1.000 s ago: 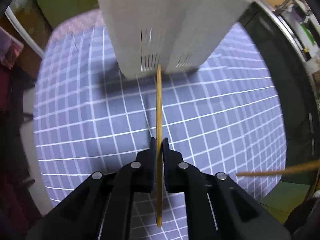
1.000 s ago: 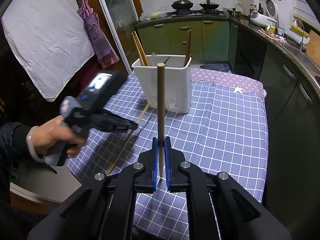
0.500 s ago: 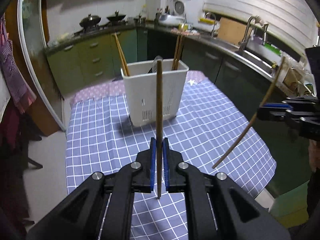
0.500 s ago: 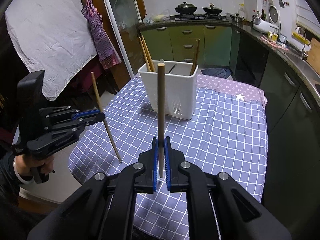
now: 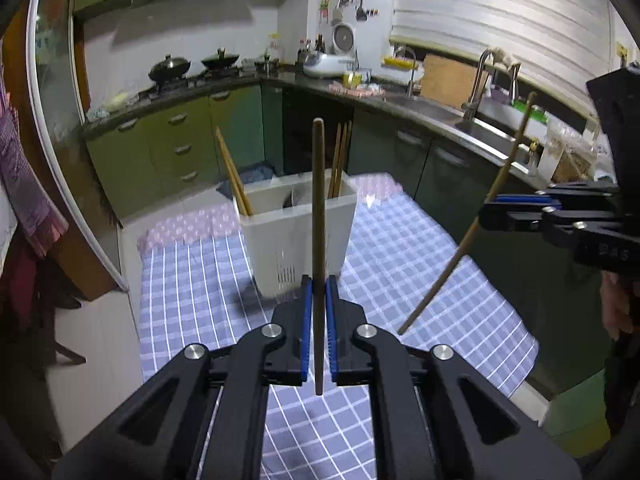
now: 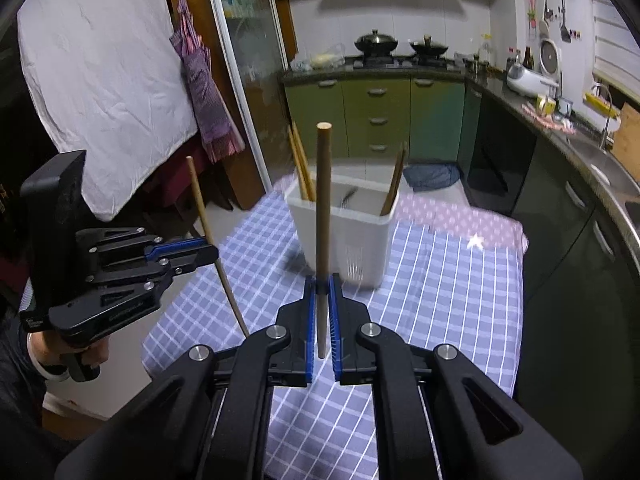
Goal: Organize utensils
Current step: 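Carry both upright chopsticks over the white holder and drop them in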
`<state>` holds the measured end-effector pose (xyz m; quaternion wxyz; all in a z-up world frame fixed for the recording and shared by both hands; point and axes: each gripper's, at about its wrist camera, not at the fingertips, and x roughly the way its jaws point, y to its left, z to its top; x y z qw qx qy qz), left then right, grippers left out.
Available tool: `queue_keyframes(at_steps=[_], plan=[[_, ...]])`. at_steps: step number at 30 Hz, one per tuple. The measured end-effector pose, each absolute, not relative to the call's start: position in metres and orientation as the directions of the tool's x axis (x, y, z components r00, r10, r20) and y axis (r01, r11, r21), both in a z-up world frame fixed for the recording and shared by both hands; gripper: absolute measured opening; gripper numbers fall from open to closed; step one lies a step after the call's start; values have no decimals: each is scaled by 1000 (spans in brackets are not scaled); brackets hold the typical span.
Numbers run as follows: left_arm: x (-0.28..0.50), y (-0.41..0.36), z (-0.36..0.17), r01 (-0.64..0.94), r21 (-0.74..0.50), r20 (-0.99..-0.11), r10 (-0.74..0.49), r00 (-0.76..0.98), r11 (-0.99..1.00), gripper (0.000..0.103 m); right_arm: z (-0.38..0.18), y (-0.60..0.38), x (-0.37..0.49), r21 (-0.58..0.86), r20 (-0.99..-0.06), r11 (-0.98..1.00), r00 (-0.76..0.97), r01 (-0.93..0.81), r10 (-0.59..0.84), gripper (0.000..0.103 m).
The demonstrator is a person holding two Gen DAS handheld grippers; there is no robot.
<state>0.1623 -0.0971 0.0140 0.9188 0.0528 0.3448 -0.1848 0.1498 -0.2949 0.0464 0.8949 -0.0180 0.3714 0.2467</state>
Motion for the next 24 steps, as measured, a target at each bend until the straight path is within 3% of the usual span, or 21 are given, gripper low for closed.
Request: queue_keyframes(at_steps=[8,13,16,24], plan=[[192,-93,106,364,-17,-520,-319,793,931,7,113,-301,187,162,-573,886,689,-435,444,7],[222,-92,137,347,-13,-425,-319,847,938,7,134,-304,220,162,-524,904,742,-395,418,7],[243,-96,132,323,7,-401,-294,868,946,7,127,-302,248,169,-533,914,745,-370,400,7],[294,-101,69,277,31,-476,-230,849,960,7,79,-294,303,198,-589,919,707,-342,390,7]])
